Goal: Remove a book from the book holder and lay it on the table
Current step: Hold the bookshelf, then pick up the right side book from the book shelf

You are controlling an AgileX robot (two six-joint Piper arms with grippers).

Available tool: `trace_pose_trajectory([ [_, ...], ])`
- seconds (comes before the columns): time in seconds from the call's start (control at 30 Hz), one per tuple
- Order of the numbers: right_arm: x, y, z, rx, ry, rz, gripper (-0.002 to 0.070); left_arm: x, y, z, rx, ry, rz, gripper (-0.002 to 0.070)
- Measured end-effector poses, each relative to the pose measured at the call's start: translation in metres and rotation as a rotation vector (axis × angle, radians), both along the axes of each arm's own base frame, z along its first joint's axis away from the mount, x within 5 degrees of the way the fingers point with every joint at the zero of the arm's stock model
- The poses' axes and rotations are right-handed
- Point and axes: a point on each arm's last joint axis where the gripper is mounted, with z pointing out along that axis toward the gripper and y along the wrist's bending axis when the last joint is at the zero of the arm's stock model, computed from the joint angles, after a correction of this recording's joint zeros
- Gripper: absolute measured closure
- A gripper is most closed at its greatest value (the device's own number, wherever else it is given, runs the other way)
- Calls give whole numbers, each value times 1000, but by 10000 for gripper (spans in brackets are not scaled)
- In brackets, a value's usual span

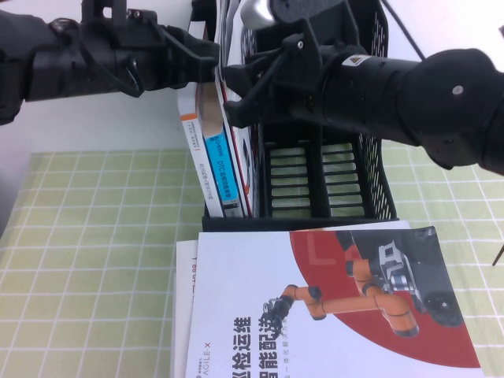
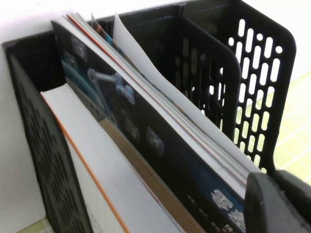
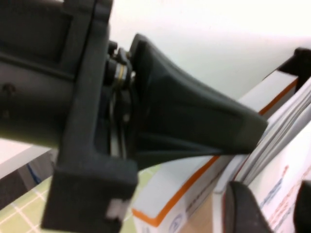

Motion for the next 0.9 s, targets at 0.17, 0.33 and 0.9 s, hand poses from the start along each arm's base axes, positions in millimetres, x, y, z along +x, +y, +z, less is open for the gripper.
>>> trace_pose_trajectory([
  [0.17,3,5,-13,-7,49,15,437,0,1,0,0,-1,3,676],
  [0.33,5,7,-20,-6,72,12,437,0,1,0,0,-1,3,676],
  [0.9,13,3,-19,-30,-10,-56,437,0,1,0,-2,2,4,676],
])
